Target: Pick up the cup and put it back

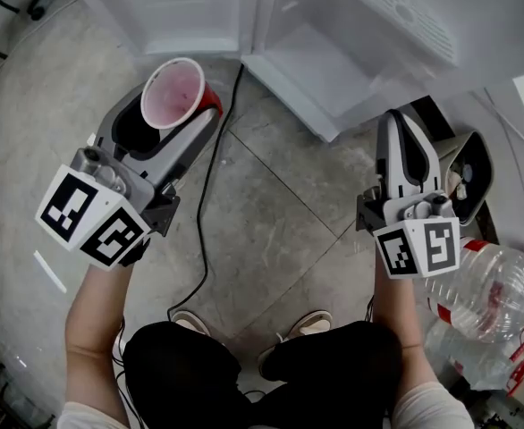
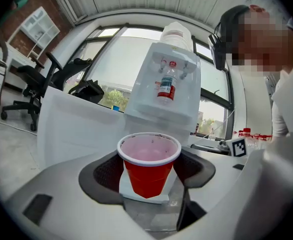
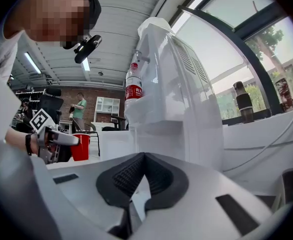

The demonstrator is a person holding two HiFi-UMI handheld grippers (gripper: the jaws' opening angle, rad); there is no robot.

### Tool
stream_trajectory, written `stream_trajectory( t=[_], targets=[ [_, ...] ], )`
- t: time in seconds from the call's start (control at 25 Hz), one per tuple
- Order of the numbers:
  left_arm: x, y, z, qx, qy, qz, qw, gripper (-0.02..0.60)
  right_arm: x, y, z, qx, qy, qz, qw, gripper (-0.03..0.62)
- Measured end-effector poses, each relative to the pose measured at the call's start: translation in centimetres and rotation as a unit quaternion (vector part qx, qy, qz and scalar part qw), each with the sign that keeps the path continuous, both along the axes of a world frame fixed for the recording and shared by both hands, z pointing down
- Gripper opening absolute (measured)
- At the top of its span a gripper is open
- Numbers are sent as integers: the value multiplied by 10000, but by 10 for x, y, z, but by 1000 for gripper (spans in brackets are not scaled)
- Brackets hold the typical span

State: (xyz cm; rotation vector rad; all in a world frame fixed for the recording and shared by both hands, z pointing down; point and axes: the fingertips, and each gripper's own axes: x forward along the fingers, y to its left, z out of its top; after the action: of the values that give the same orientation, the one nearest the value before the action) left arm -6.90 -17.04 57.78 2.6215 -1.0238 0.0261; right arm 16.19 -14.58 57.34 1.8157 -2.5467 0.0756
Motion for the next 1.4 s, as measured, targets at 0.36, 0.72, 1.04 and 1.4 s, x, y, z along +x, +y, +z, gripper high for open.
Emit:
stream_trajectory(
  t=[0.36,0.72,1.04,1.4],
  targets=[
    [65,-53,61,98,-543,134,9984,324,4,4,3,-46,76,-21,10000,20],
    [139,-98,110,294,-1066,310,9934,325,28,18,9,-212,170,120,9996,20],
    [185,-123,154,565,-1698,593,9821,325,43,30,12,-329,272,162,9990,20],
    [216,-138,165,568,-1564,575,9844,325,64,51,15,-534,404,234,9975,20]
  ],
)
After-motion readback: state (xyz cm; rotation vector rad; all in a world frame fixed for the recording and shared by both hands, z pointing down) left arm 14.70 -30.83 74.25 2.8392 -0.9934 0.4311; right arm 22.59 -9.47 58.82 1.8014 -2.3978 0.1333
